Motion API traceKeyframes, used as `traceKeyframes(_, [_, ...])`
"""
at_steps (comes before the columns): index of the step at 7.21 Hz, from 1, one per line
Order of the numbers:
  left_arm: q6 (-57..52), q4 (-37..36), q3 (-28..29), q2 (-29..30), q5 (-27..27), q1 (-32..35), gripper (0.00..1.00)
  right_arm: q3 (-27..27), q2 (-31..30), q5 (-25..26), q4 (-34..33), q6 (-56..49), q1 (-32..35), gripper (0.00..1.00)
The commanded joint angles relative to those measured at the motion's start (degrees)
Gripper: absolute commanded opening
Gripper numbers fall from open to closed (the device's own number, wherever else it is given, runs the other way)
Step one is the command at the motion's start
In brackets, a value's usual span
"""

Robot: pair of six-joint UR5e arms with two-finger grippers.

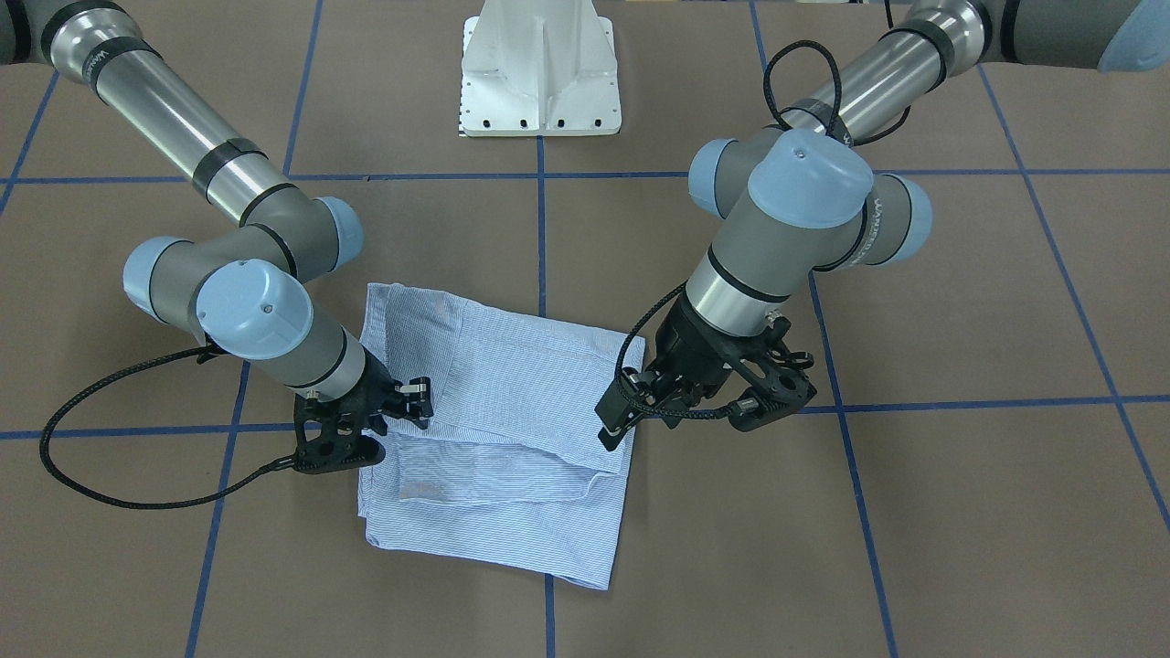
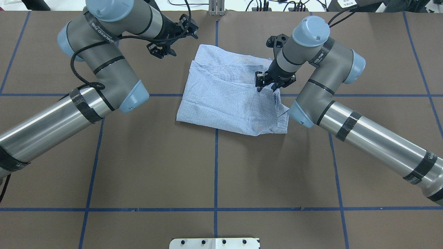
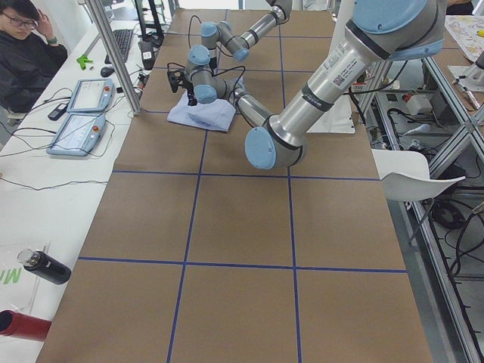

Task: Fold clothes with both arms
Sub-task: 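Lower the right gripper onto the fold's corner and press it flat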

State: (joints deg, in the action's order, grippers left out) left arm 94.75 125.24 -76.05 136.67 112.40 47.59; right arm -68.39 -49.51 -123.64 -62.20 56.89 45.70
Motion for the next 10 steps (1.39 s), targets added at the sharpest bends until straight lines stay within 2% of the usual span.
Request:
traceKeyframes(1, [0.09, -0.09, -0.41, 0.0, 0.01, 0.04, 0.92, -0.07, -0.23, -0.02, -0.29, 0.15, 0.09, 0.2])
traceKeyframes(3, [0.18, 0.0, -0.5, 0.09, 0.01, -0.04, 0.92, -0.16, -0.41, -0.11, -0.47, -0.2, 0.27, 0.29])
traceKeyframes(4, [0.18, 0.0, -0.5, 0.09, 0.01, 0.04, 0.92, -0.16, -0.5, -0.11, -0.47, -0.11, 0.35, 0.24])
traceKeyframes(5, [0.26, -0.09, -0.59, 0.09, 0.01, -0.04, 0.92, -0.34, -0.33, -0.28, -0.82, 0.59, 0.36, 0.0])
traceKeyframes(8, [0.53, -0.17, -0.86, 0.0, 0.01, 0.05, 0.91, -1.66, 0.03, -1.69, -0.65, -0.19, 2.9, 0.0])
traceKeyframes(10, [0.53, -0.44, -1.12, 0.0, 0.01, 0.05, 0.9, -1.13, 1.34, -0.38, -0.03, -1.16, 4.65, 0.0])
